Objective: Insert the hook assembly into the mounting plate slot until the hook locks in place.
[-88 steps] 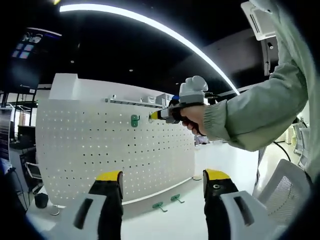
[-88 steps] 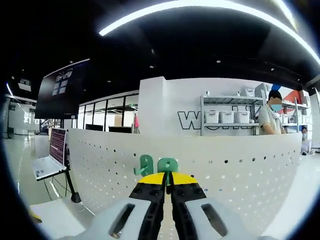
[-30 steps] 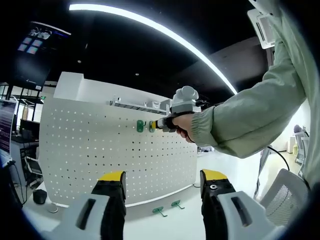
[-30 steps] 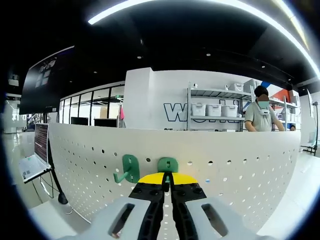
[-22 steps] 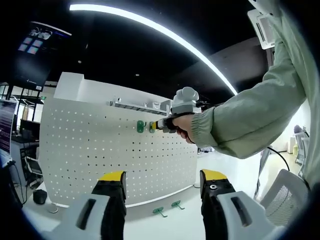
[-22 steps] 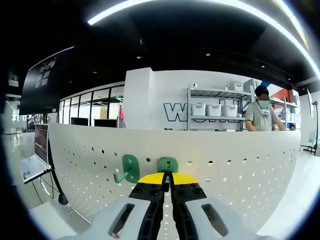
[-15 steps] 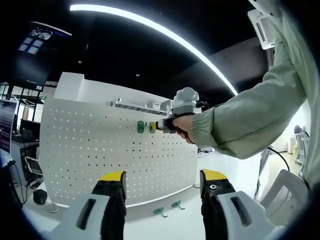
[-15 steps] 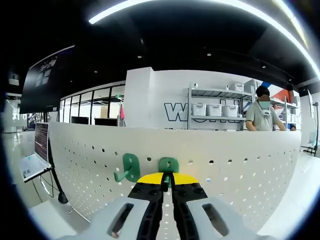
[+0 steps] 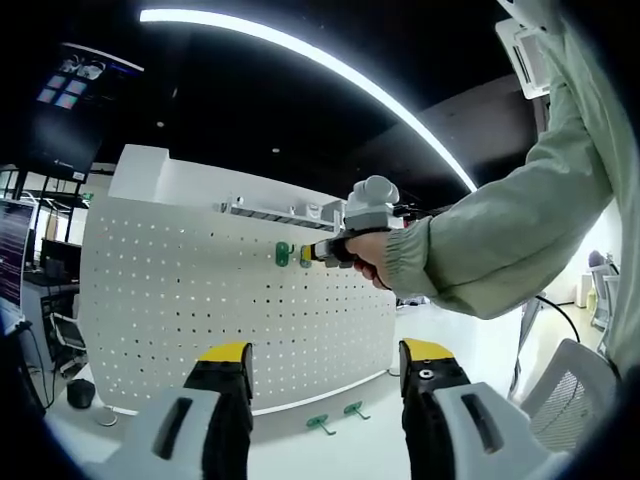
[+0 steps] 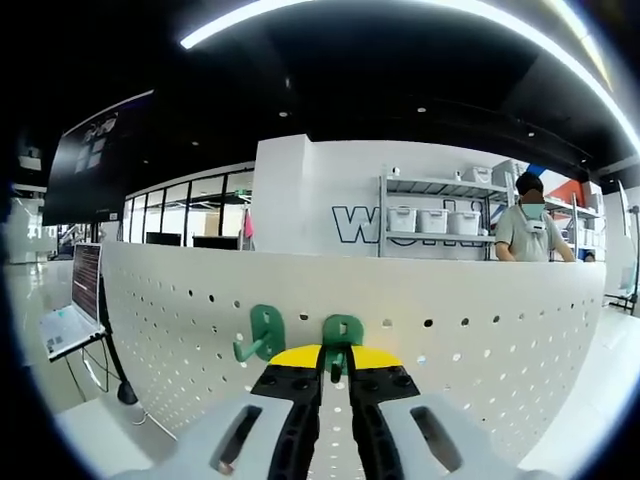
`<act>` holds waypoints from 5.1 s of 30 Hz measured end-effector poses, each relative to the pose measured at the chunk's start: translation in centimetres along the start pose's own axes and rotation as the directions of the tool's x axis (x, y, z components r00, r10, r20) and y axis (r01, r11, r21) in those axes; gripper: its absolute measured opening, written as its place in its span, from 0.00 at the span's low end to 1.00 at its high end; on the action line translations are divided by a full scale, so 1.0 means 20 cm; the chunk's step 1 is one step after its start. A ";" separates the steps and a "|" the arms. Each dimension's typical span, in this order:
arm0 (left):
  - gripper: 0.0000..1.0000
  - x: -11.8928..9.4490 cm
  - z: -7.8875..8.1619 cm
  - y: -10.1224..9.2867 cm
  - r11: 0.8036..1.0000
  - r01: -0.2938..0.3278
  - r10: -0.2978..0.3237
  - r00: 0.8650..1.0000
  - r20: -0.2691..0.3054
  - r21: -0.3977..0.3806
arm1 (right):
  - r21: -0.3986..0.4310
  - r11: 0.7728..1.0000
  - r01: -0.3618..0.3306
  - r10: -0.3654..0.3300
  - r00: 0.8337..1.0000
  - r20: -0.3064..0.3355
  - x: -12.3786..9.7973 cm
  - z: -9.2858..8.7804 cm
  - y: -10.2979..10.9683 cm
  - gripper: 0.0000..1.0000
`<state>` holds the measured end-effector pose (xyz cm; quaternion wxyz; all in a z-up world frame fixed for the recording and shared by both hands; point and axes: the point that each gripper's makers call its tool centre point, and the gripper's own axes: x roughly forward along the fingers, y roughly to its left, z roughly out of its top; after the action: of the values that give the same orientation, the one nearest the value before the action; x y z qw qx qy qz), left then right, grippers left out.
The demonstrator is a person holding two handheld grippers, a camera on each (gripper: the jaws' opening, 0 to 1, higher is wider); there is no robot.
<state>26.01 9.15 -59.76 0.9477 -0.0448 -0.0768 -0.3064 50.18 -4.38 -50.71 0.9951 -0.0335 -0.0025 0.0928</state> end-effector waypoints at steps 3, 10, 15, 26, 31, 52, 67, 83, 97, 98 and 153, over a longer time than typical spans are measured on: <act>0.61 0.00 0.00 0.00 1.000 0.000 0.000 1.000 0.000 0.001 | 0.002 1.000 -0.004 0.004 1.000 0.001 0.00 0.00 0.01 0.10; 0.61 0.00 0.00 0.00 1.000 -0.001 0.001 1.000 0.001 0.001 | -0.014 1.000 0.007 -0.007 1.000 0.001 -0.01 0.00 0.00 0.17; 0.61 0.00 0.00 0.00 1.000 -0.002 0.002 1.000 0.001 0.002 | -0.043 0.999 0.009 -0.008 1.000 0.016 -0.03 0.01 0.01 0.20; 0.61 0.00 0.00 0.01 1.000 -0.005 0.005 1.000 0.000 0.005 | -0.008 1.000 -0.029 0.029 0.999 0.046 -0.09 -0.01 0.02 0.36; 0.61 0.00 0.00 0.00 1.000 -0.001 0.001 1.000 -0.001 0.008 | -0.004 0.999 -0.038 0.038 0.998 0.039 -0.13 -0.04 0.01 0.40; 0.62 0.00 -0.01 0.00 0.999 -0.001 0.001 1.000 -0.015 0.034 | -0.004 0.994 -0.111 0.111 0.994 -0.019 -0.41 -0.22 -0.02 0.50; 0.62 0.01 -0.04 -0.02 0.998 0.011 -0.008 0.999 -0.045 0.065 | 0.028 0.986 -0.162 0.163 0.985 -0.055 -0.71 -0.36 -0.01 0.57; 0.62 0.02 -0.07 -0.05 0.995 0.036 -0.029 0.997 -0.074 0.092 | 0.103 0.971 -0.216 0.225 0.971 -0.086 -0.98 -0.47 -0.04 0.68; 0.62 0.02 -0.12 -0.05 0.993 0.040 -0.027 0.993 -0.117 0.110 | 0.124 0.957 -0.262 0.265 0.964 -0.008 -1.21 -0.45 0.05 0.69; 0.62 0.02 -0.12 -0.05 0.993 0.040 -0.027 0.992 -0.119 0.111 | 0.124 0.956 -0.264 0.267 0.964 -0.003 -1.21 -0.45 0.06 0.69; 0.43 0.02 -0.17 -0.12 0.985 0.150 -0.120 0.954 -0.274 0.090 | 0.131 0.933 -0.335 0.325 0.941 0.090 -1.26 -0.44 0.15 0.62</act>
<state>25.35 6.49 -62.98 0.9272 0.0546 0.0320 -0.3691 24.95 -6.73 -59.74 0.9645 0.0419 -0.0236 0.2595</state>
